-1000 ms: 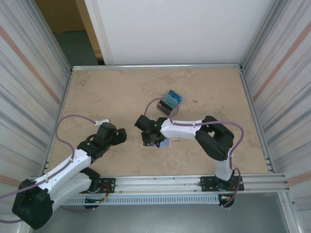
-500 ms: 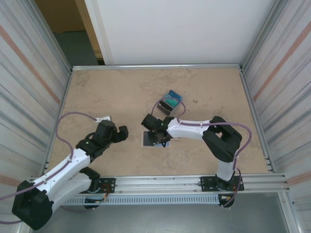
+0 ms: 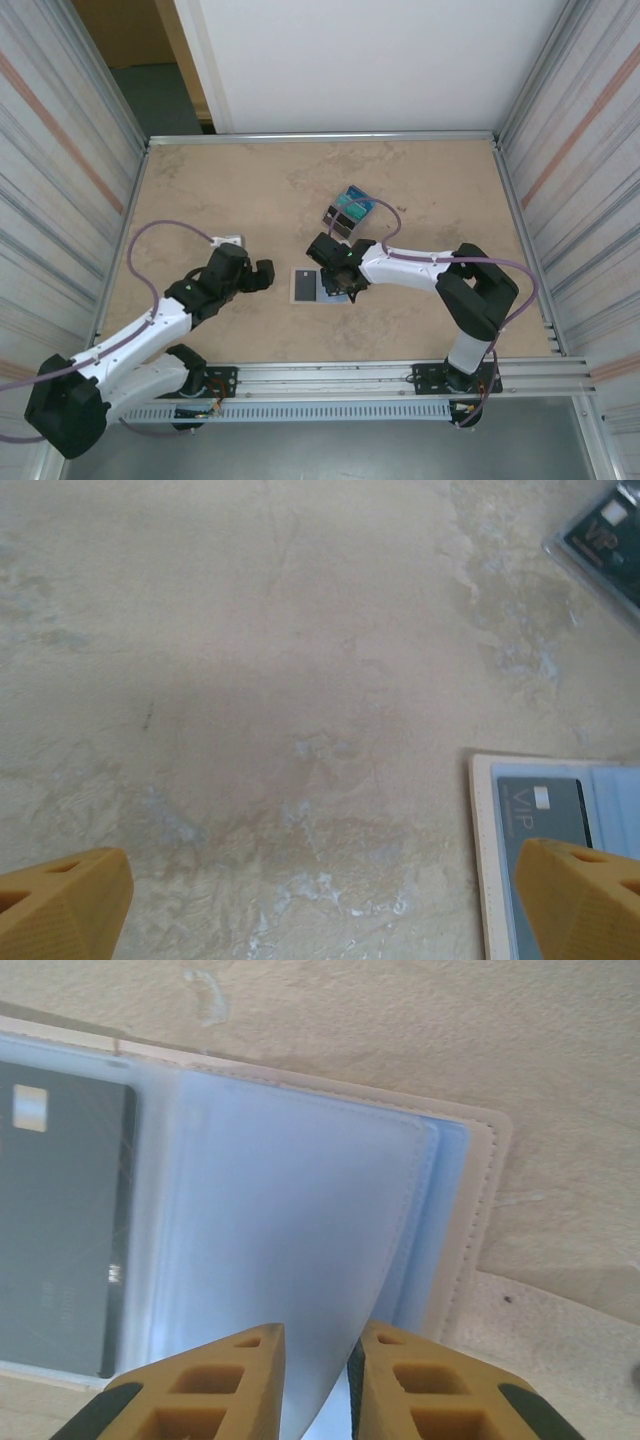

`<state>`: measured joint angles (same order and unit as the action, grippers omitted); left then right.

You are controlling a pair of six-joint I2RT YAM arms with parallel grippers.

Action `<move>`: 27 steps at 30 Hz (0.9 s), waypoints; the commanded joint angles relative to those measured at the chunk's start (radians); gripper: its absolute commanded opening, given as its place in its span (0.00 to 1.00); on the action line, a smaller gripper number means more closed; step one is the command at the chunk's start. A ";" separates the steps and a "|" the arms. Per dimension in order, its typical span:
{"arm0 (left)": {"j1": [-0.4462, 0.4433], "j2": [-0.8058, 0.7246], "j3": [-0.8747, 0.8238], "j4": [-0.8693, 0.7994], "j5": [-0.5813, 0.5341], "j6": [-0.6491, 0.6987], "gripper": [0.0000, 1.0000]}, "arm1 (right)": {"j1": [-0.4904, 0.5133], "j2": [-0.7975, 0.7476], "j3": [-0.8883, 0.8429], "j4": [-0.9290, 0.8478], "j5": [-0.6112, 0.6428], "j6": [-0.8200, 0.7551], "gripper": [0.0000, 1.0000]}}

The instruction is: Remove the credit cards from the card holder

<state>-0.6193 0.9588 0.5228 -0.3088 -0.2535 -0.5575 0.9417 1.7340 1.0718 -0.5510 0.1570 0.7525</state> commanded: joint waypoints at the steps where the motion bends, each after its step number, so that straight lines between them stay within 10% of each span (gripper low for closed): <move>1: -0.024 0.040 0.053 0.004 -0.039 0.046 0.99 | -0.004 -0.028 -0.013 -0.022 0.024 0.024 0.25; 27: -0.169 0.281 0.159 -0.020 -0.169 0.138 0.99 | -0.082 -0.059 -0.061 -0.038 0.061 -0.021 0.24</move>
<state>-0.7769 1.2213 0.6464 -0.3138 -0.3698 -0.4404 0.8738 1.7229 1.0283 -0.5514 0.1703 0.7479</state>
